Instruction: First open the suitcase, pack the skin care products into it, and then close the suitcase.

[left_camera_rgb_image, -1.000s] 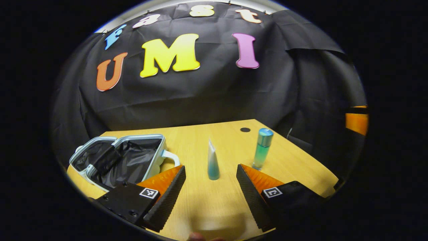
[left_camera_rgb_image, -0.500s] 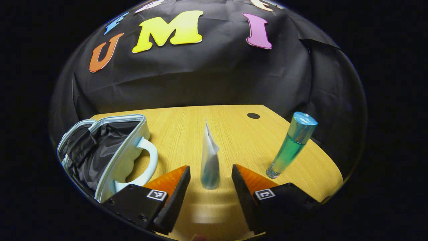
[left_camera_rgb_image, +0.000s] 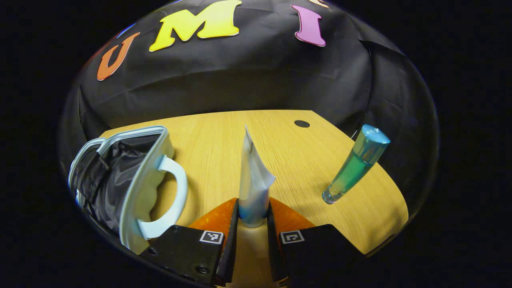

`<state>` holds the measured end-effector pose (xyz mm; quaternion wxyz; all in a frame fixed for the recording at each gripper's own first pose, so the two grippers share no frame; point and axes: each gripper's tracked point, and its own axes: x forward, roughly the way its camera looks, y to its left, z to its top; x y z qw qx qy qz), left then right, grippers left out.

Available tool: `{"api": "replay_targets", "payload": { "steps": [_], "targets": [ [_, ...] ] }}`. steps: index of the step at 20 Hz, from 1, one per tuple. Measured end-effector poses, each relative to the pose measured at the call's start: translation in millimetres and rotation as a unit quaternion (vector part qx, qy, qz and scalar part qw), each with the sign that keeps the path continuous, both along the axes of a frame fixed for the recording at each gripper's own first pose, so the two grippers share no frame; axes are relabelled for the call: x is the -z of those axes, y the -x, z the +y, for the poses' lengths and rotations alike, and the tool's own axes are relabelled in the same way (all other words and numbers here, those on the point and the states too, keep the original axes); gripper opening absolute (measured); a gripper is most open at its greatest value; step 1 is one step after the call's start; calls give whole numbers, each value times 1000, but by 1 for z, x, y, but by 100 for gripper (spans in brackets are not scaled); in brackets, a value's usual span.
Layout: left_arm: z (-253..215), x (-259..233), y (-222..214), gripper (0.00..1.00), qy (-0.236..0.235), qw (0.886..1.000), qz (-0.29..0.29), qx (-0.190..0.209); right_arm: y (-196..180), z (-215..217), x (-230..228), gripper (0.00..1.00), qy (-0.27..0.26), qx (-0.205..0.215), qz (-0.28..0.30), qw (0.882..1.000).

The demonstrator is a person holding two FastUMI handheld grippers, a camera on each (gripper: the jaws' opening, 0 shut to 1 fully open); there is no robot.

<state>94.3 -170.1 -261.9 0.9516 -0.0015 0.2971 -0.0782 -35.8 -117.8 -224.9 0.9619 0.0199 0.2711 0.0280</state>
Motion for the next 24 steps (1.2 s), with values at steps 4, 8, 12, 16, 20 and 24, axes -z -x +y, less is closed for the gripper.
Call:
{"api": "replay_targets", "payload": {
  "steps": [4, 8, 12, 16, 20, 24],
  "targets": [
    [26, -39, 43, 37, 10, 1000, 8, 0, -51, 39, 47, 79, -30, -25, 25, 999],
    [50, -54, 69, 37, 15, 1000, 17, -10, -98, 69, 72, 79, -29, -38, 20, 999],
    [76, -56, 81, 37, 24, 998, 33, -41, -125, 78, 90, 78, -34, -31, 35, 998],
    [105, -61, 83, 37, 23, 997, 37, -63, -138, 73, 99, 55, -35, -5, 49, 998],
    [136, -62, 84, 37, 26, 995, 49, -79, -137, 78, 95, 36, -35, -12, 63, 997],
    [174, -68, 80, 37, 23, 995, 72, -58, -120, 96, 64, 36, -61, -37, 67, 995]
  ]
}}
